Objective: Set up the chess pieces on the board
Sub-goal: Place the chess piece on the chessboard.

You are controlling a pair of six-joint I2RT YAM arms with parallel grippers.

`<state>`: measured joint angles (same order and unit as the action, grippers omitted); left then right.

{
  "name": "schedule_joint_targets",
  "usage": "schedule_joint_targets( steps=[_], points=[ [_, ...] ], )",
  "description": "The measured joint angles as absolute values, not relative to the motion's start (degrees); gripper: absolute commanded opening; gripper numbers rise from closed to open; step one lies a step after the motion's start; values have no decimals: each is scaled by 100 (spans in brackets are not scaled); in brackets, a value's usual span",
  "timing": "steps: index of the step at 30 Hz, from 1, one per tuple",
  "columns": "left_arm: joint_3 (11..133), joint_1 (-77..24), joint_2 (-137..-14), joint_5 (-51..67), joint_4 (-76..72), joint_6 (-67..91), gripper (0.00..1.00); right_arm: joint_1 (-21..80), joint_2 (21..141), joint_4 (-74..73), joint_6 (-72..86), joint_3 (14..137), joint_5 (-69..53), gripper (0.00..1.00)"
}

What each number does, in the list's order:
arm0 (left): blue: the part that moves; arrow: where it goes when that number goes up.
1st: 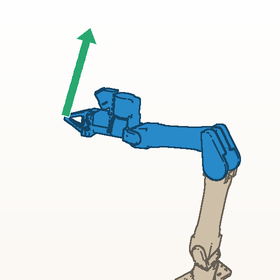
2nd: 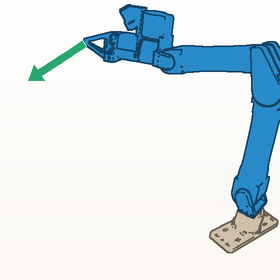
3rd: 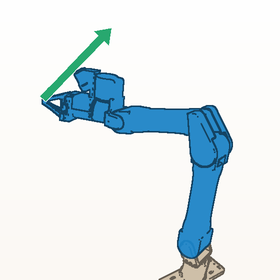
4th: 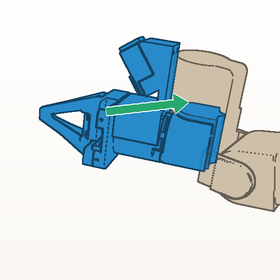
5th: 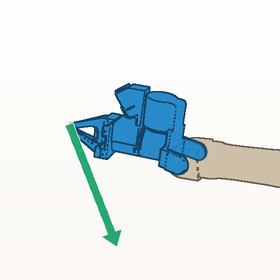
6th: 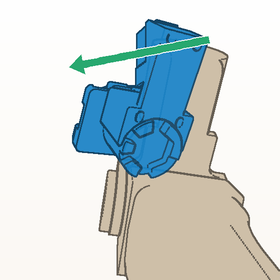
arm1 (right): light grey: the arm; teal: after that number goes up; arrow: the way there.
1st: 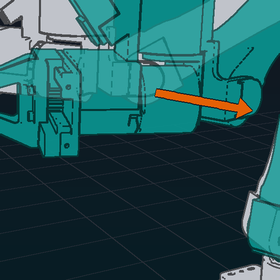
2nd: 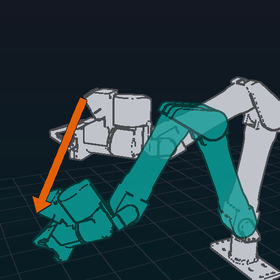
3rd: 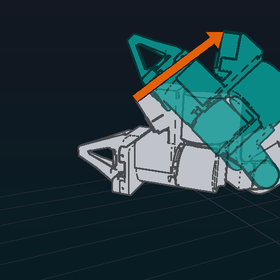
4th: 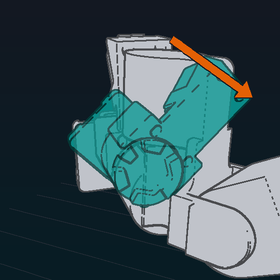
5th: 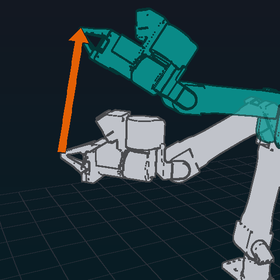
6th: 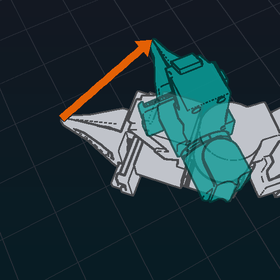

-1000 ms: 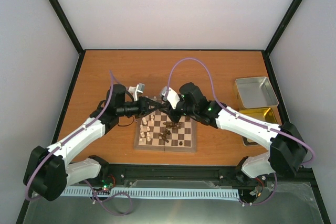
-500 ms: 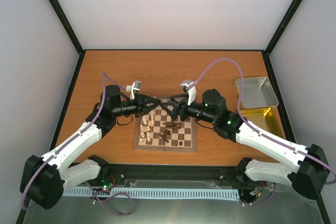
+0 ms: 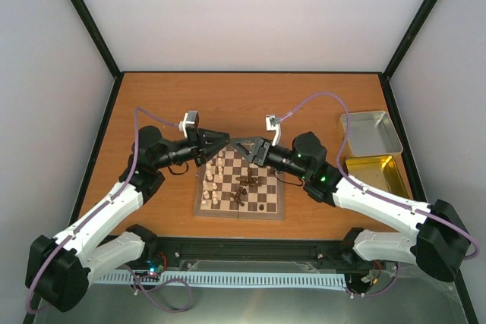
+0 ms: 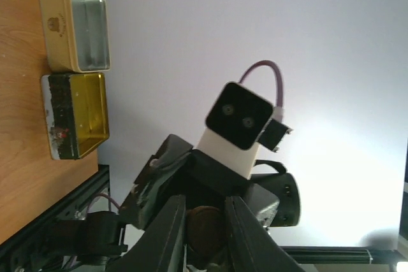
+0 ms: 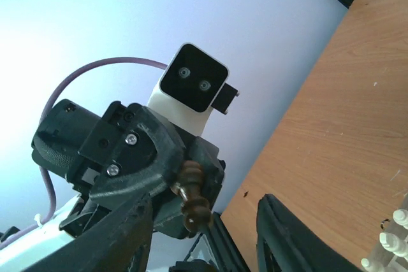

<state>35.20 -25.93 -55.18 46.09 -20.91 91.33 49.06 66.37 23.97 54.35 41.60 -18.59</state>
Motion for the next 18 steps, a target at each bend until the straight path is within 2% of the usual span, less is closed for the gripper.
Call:
schedule_joint_targets(
  steps=[11, 18],
  points=[
    [3516, -2593, -5424, 4497, -2252, 9500, 9, 4906, 6753, 3256, 6086, 4003, -2139, 23],
    [3422, -2593, -5404, 4473, -2340, 9550, 10, 4906, 6899, 3365, 6243, 4003, -2196, 23]
  ],
)
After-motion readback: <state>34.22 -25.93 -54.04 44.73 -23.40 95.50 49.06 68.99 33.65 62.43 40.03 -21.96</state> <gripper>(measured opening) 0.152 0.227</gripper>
